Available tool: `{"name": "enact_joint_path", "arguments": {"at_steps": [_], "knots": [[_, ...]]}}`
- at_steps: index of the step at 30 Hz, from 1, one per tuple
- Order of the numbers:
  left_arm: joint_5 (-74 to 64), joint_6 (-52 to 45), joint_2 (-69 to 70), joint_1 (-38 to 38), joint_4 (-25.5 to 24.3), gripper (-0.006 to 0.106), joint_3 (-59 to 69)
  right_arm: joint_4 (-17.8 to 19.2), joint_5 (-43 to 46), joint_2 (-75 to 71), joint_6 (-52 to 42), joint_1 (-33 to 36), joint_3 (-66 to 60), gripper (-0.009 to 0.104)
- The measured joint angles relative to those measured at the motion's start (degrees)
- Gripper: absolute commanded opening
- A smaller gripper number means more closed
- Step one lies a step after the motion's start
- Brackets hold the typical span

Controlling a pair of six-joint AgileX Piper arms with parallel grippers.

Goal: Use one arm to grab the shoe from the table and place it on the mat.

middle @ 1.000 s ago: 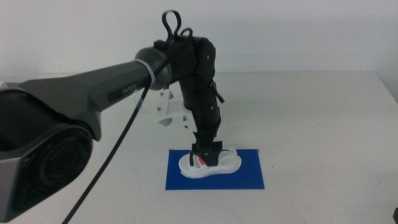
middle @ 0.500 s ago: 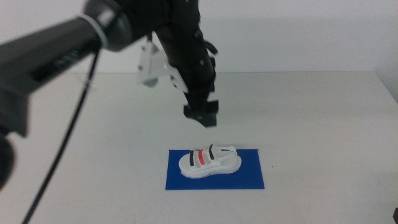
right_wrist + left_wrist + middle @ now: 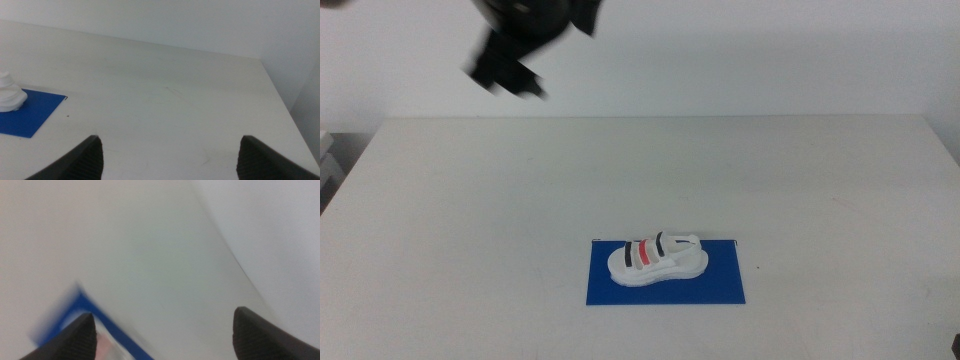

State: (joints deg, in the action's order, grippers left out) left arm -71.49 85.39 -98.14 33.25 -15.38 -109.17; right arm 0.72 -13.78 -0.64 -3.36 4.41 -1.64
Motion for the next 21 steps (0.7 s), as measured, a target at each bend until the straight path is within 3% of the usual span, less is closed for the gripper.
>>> {"name": "enact_joint_path", "arguments": {"at_steps": [6, 11, 16, 21], "knots": [[-0.5, -32.5, 5.8, 0.0, -11.2, 0.094, 0.0, 0.0, 0.0, 0.0, 0.0, 0.0, 0.0, 0.078], [-0.9, -54.8, 10.0, -0.2, -14.5, 0.094, 0.0, 0.0, 0.0, 0.0, 0.0, 0.0, 0.0, 0.078], [-0.7, -66.3, 16.4, -7.0, -7.3, 0.094, 3.6, 0.0, 0.0, 0.0, 0.0, 0.0, 0.0, 0.078], [4.2, -73.0, 28.0, -19.3, 0.2, 0.094, 17.9, 0.0, 0.0, 0.0, 0.0, 0.0, 0.0, 0.078]]}}
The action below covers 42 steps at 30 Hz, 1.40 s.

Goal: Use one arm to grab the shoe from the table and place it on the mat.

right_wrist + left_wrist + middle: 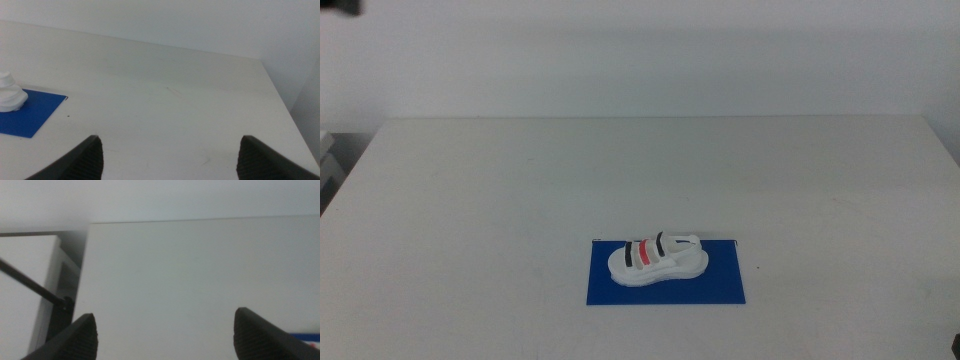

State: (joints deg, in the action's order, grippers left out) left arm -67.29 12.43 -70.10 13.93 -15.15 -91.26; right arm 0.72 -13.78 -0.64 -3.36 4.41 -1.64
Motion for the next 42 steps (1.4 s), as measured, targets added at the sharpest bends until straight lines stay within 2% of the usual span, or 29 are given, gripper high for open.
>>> {"name": "enact_joint_path", "arguments": {"at_steps": [4, 9, 14, 21, 27, 32, 42], "knots": [[14.7, -5.5, 10.6, -9.9, 6.0, 0.094, 16.8, 0.0, 0.0, 0.0, 0.0, 0.0, 0.0, 0.078], [32.3, -12.4, 23.2, -18.4, 12.5, 0.094, 37.4, 0.0, 0.0, 0.0, 0.0, 0.0, 0.0, 0.078], [51.1, -16.2, 35.2, -19.6, 14.7, 0.094, 58.4, 0.0, 0.0, 0.0, 0.0, 0.0, 0.0, 0.078], [65.0, -13.3, 49.1, -19.6, 14.8, 0.094, 80.2, 0.0, 0.0, 0.0, 0.0, 0.0, 0.0, 0.078], [67.3, -10.3, 61.4, -19.6, 13.6, 0.094, 91.6, 0.0, 0.0, 0.0, 0.0, 0.0, 0.0, 0.078], [66.4, -9.9, 69.3, -19.6, 13.5, 0.094, 92.9, 0.0, 0.0, 0.0, 0.0, 0.0, 0.0, 0.078], [55.5, -9.9, 70.8, -19.6, 13.2, 0.094, 92.9, 0.0, 0.0, 0.0, 0.0, 0.0, 0.0, 0.078]]}}
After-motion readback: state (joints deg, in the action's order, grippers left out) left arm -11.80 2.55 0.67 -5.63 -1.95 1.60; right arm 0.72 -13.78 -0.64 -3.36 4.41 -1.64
